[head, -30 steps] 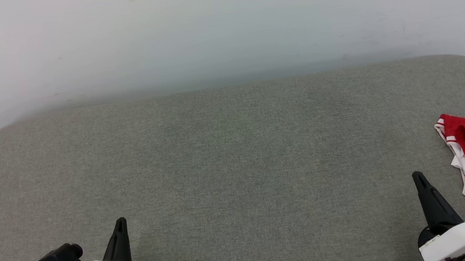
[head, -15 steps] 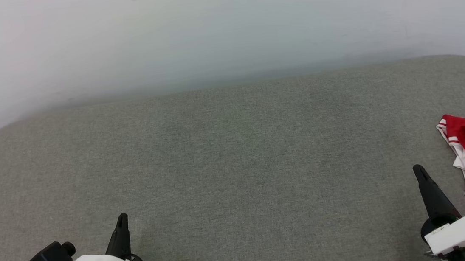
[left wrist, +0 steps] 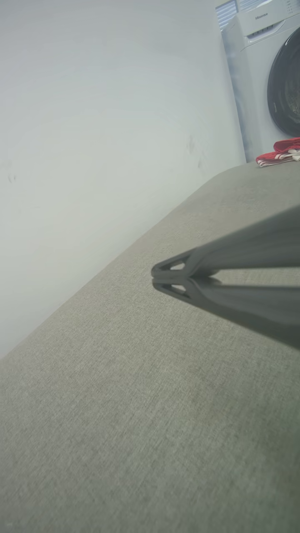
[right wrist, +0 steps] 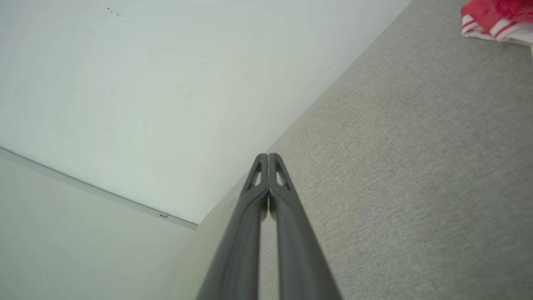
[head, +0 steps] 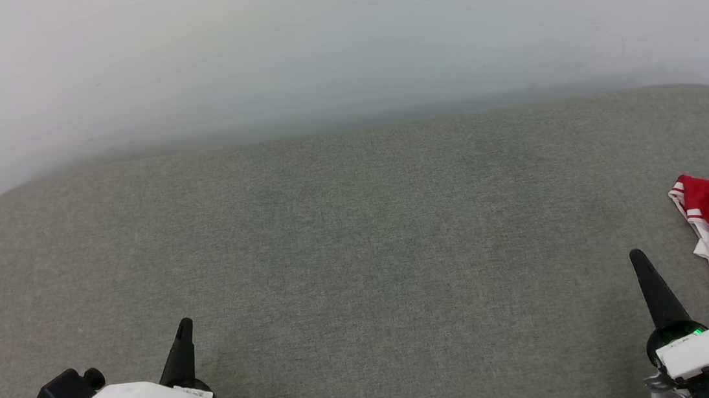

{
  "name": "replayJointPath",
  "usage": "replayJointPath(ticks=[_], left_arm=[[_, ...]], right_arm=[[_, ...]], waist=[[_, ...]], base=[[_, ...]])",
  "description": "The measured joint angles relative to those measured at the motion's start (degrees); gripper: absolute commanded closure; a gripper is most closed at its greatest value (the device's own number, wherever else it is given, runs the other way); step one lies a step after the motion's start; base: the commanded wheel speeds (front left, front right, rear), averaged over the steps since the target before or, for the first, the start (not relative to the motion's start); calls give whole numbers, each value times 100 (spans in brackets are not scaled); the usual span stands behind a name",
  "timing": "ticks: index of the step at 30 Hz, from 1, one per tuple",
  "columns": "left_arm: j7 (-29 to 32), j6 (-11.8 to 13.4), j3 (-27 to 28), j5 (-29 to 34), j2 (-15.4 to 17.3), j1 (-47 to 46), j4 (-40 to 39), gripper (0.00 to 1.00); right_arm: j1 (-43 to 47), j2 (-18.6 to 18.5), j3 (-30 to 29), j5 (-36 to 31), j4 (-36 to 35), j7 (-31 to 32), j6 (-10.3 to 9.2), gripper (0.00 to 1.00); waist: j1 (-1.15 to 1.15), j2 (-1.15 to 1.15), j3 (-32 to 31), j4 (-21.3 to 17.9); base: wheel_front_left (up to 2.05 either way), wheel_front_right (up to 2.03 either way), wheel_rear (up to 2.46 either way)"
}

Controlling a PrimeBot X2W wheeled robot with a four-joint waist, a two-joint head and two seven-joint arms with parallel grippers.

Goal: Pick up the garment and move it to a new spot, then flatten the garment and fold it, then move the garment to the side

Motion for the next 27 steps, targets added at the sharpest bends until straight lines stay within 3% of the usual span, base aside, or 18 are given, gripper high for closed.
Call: replayJointPath(ticks=[27], left_arm=[[404,-460,555,-1192,-364,-198,199,100]], right_arm=[[-264,69,-83,1560,334,114,-1,100]], waist=[[0,0,14,60]], base=[[0,0,0]])
